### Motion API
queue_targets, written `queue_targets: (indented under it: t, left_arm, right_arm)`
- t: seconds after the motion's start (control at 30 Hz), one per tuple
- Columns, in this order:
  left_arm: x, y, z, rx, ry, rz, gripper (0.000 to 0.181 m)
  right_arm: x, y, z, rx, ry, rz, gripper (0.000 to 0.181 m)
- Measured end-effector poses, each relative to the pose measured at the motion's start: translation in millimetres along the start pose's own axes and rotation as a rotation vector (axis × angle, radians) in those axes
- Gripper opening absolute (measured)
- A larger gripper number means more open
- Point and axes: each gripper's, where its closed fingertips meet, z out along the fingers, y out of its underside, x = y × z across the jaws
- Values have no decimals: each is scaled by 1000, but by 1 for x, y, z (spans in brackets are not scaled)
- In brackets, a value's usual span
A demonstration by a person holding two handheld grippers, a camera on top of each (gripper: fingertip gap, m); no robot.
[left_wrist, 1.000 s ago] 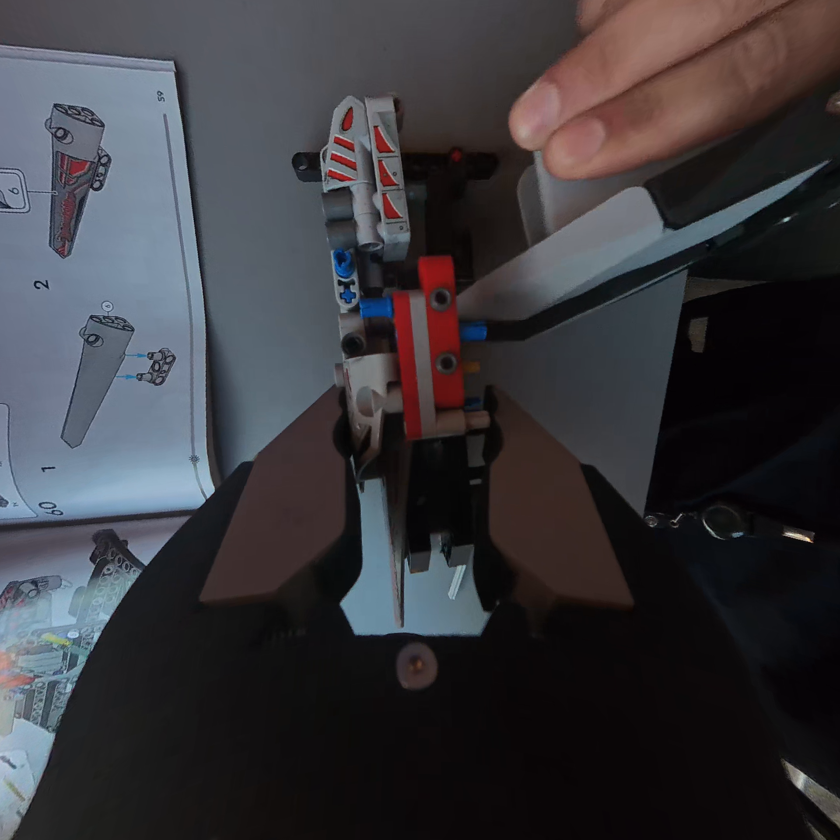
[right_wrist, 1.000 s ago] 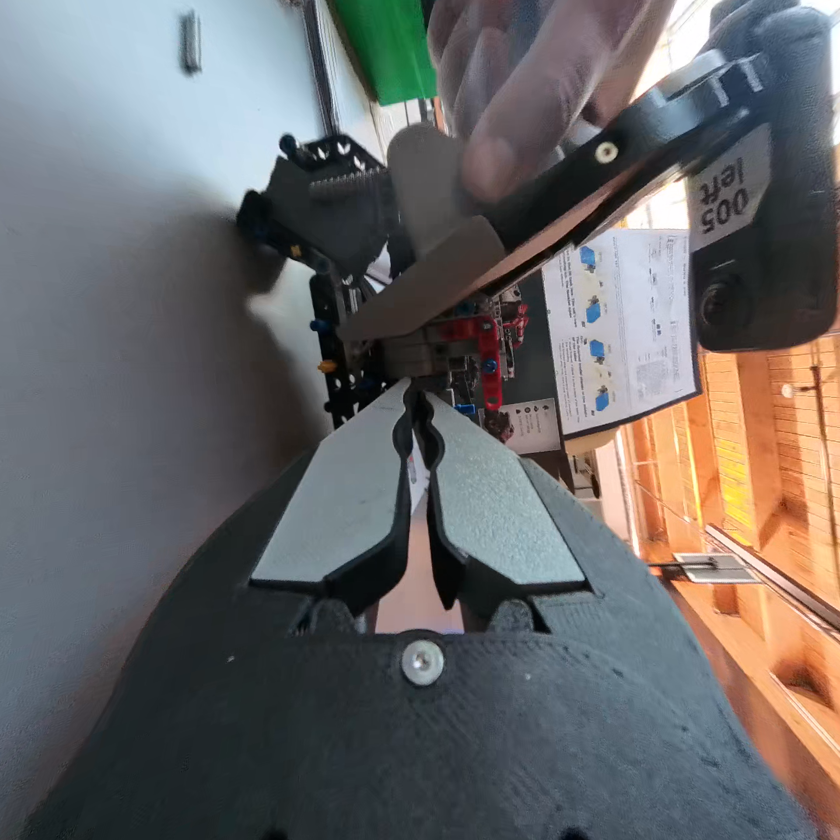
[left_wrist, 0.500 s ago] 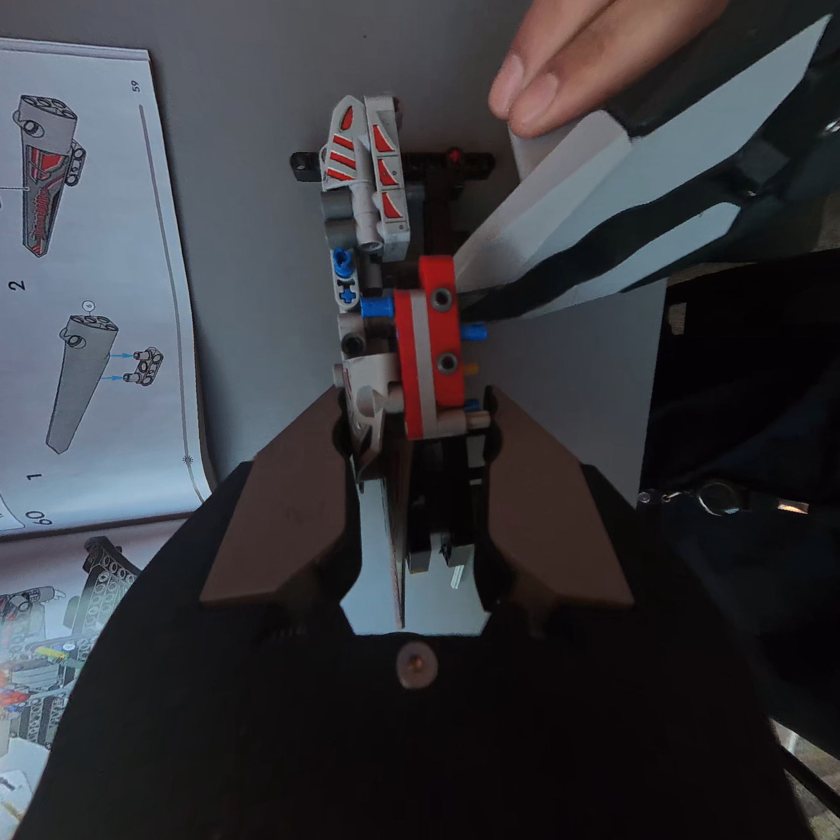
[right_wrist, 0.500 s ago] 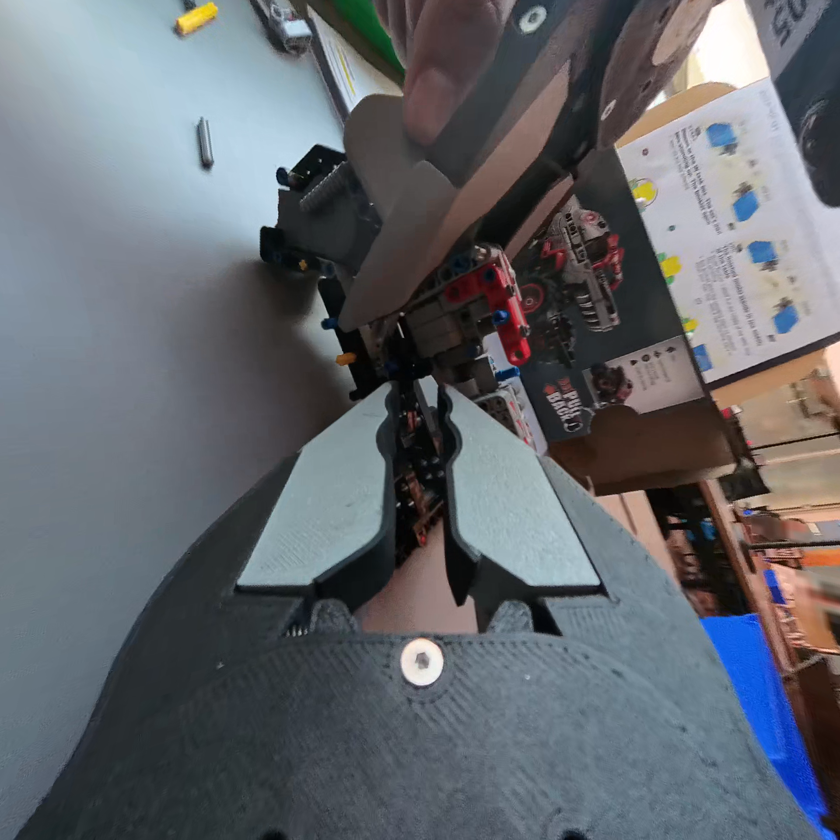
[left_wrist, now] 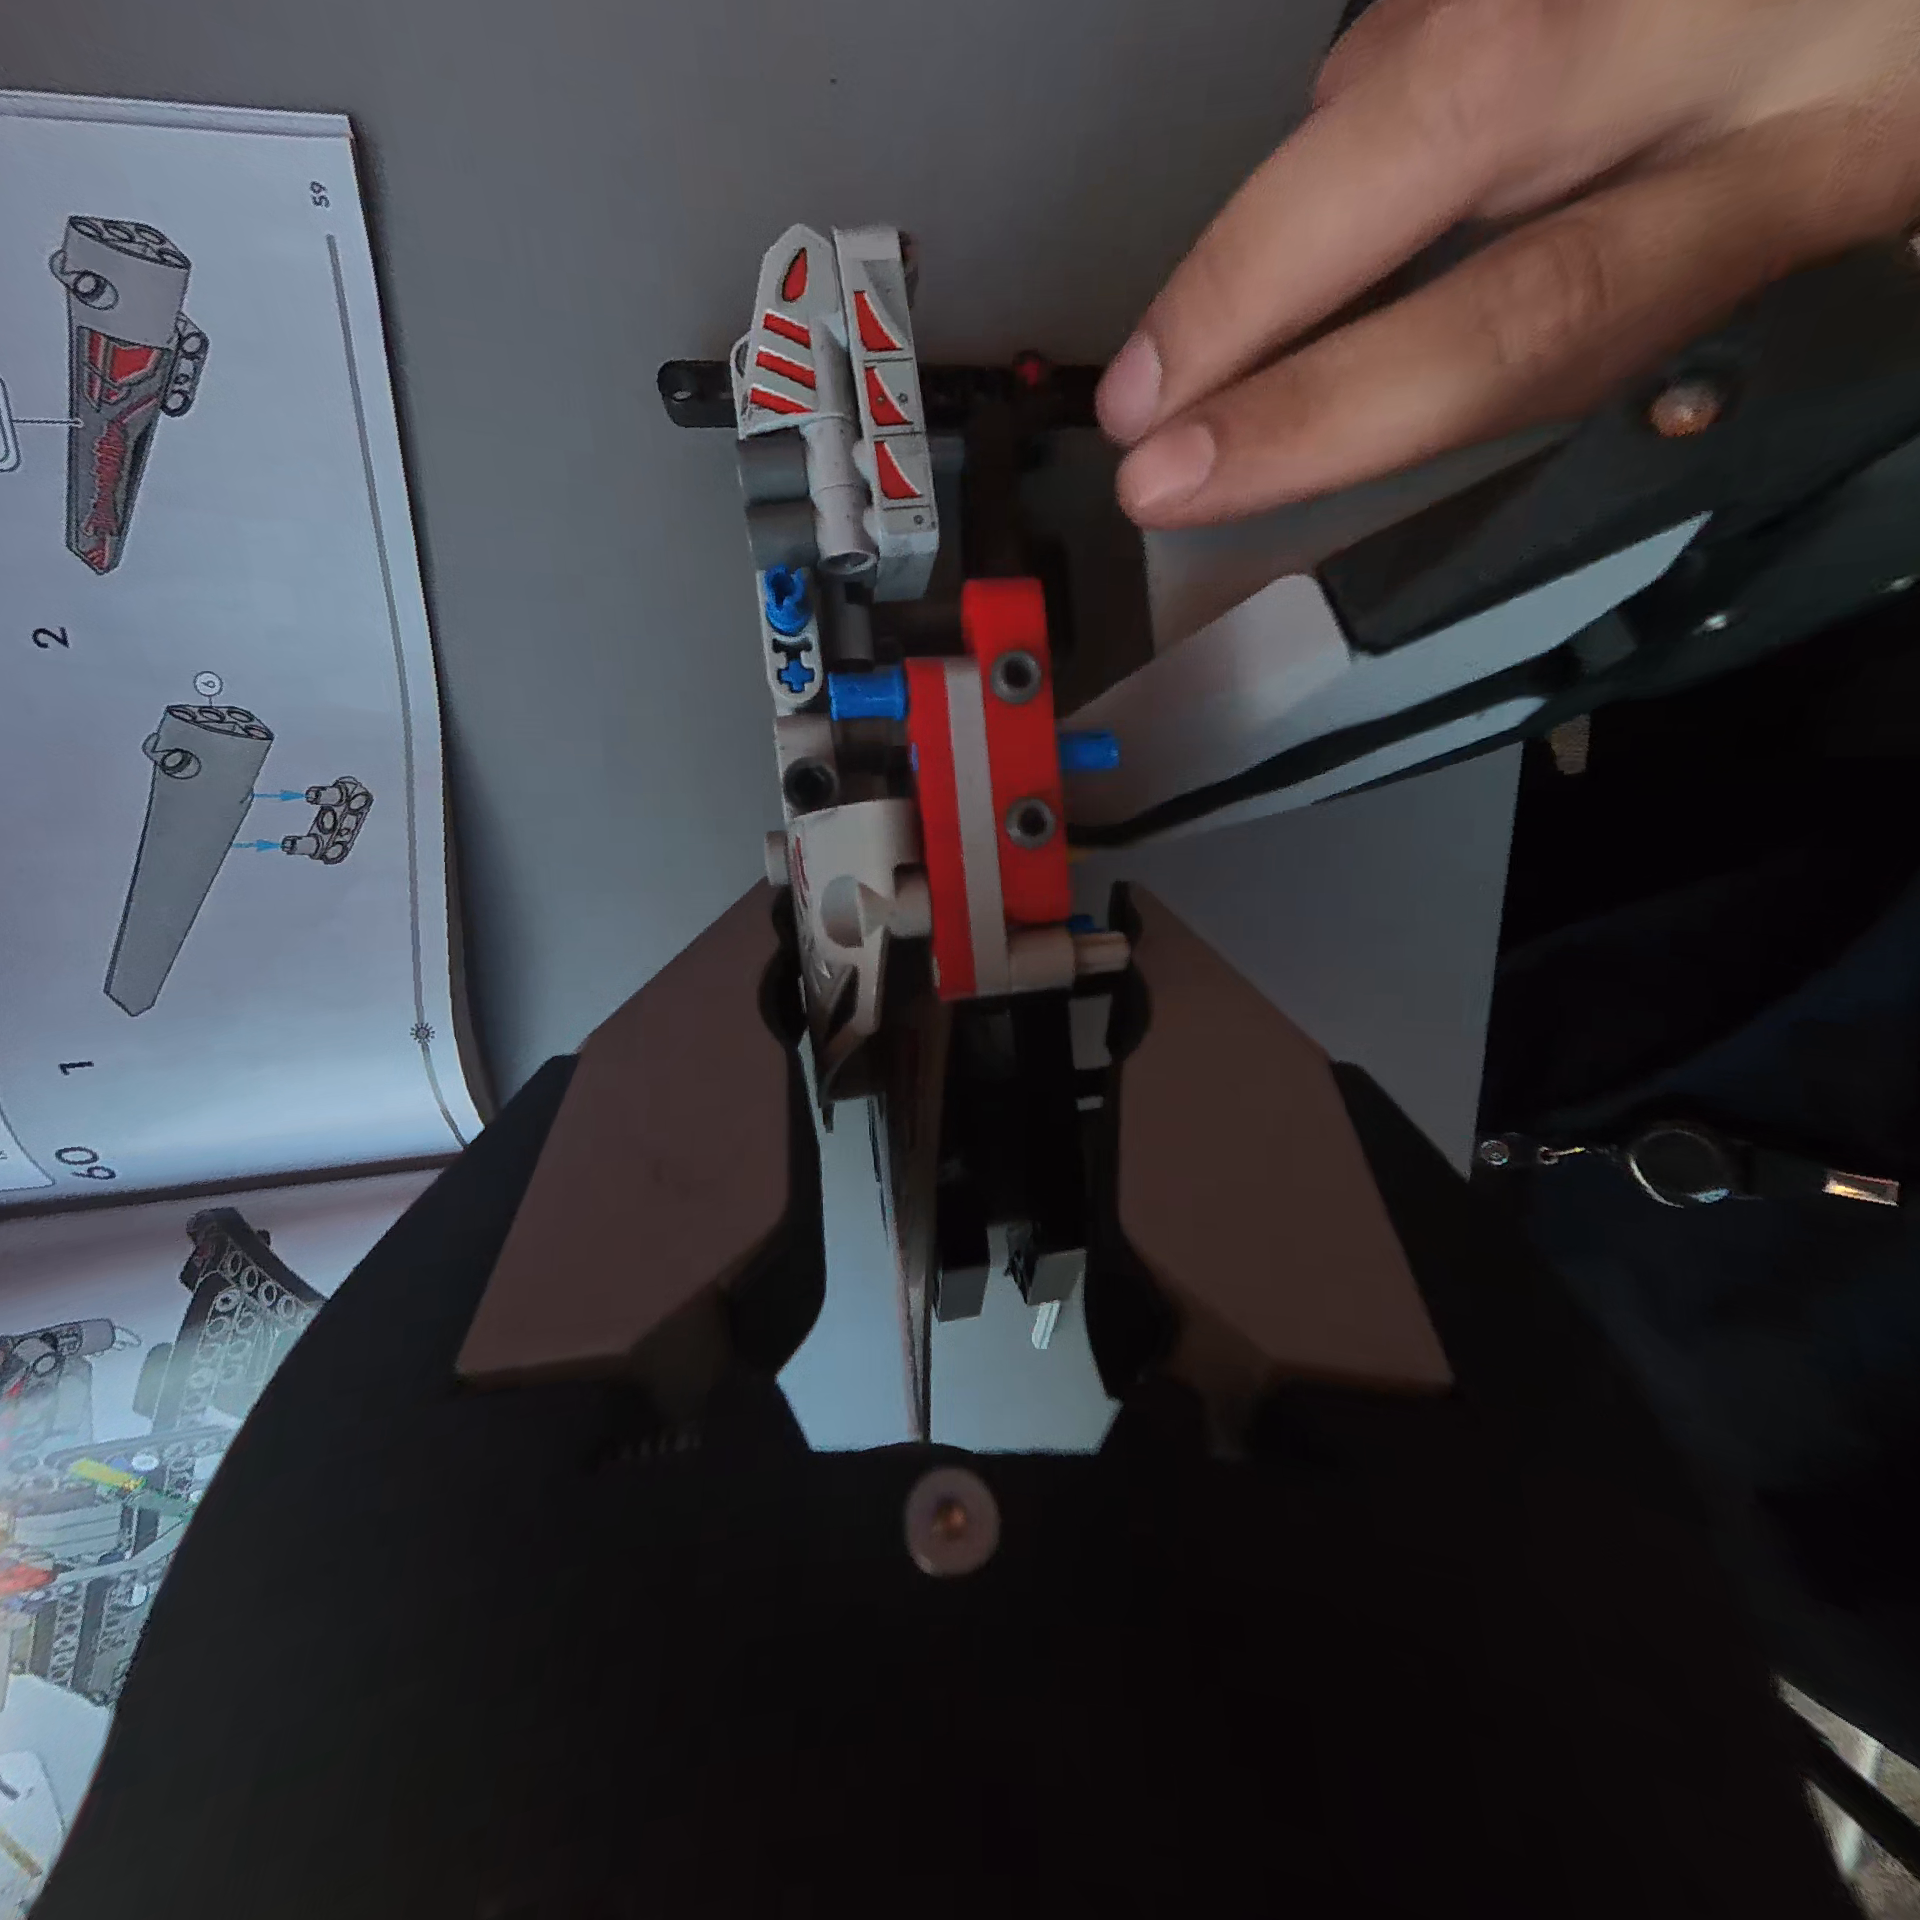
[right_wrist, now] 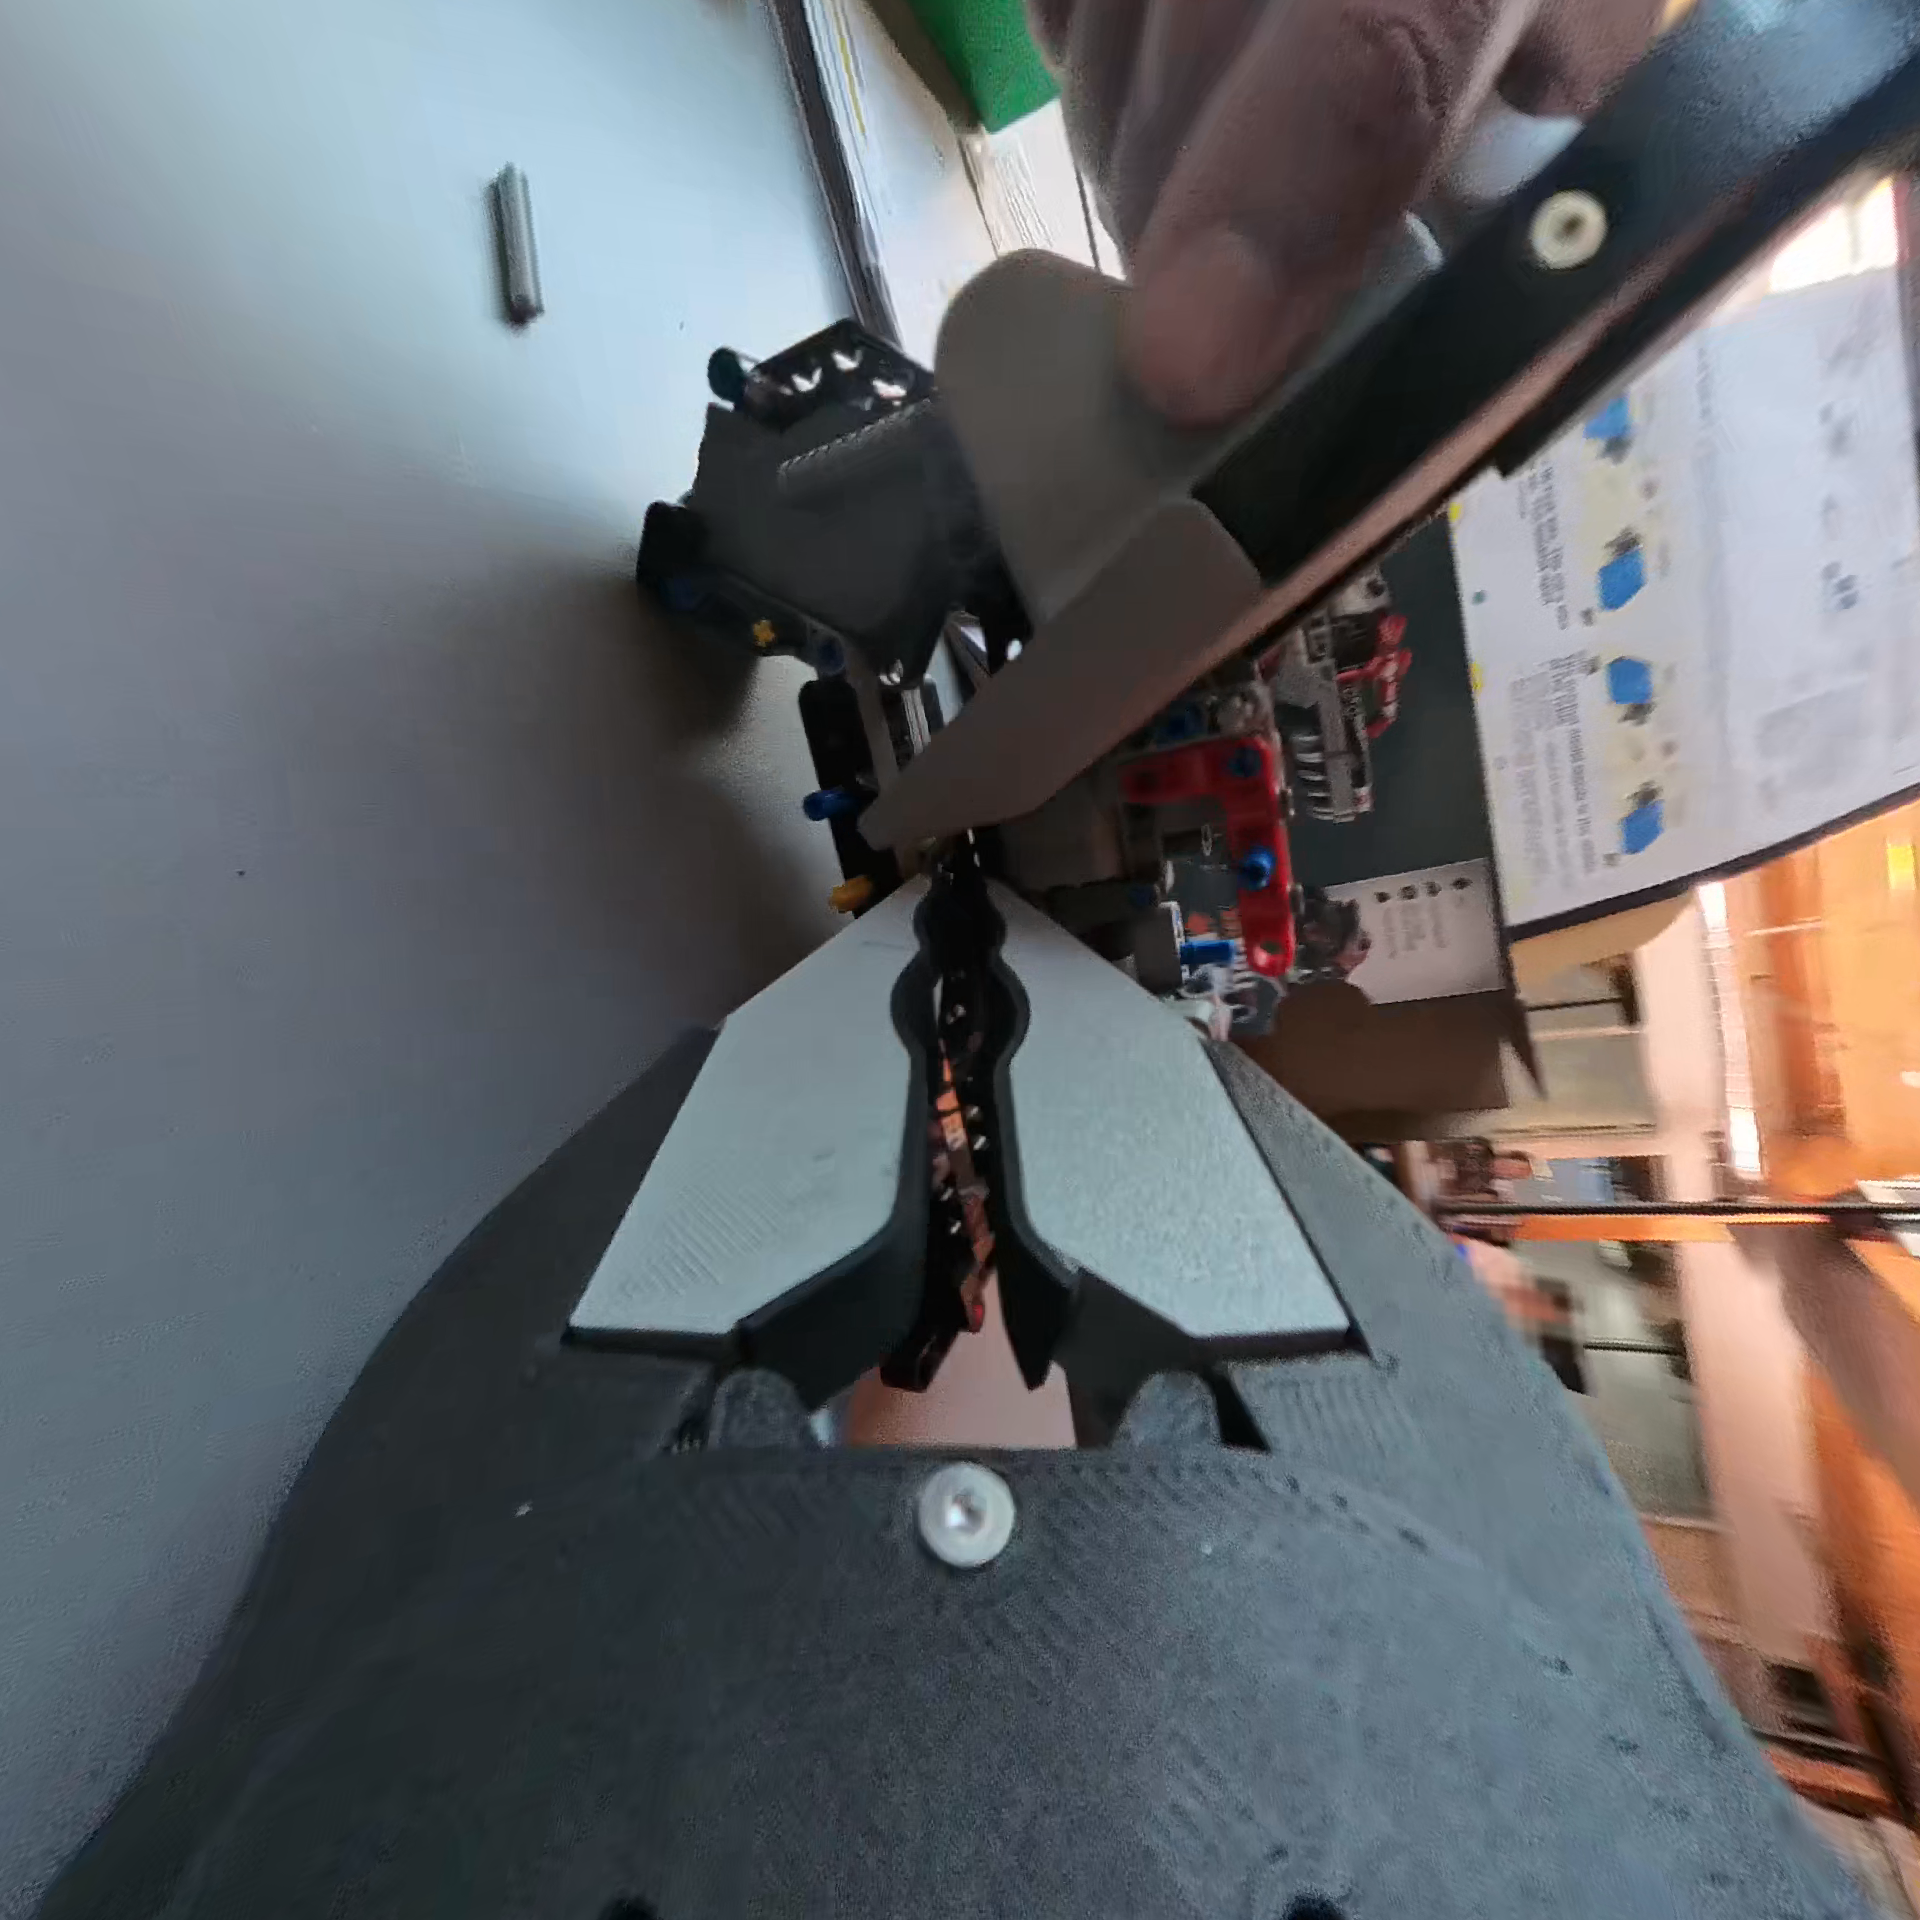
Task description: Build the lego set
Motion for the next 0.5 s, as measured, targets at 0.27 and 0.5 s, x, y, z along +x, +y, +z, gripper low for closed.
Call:
queue_targets:
  t: [0.27,0.5]
  left_arm:
    - [-2,2,-1,-6,-34,-28,55]
    - [-4,-1,-1,58,-4,-70,57]
  right_arm:
    - [2,0,5,-108,10,-31,0]
    - [13,3,-1,-79,28,127,25]
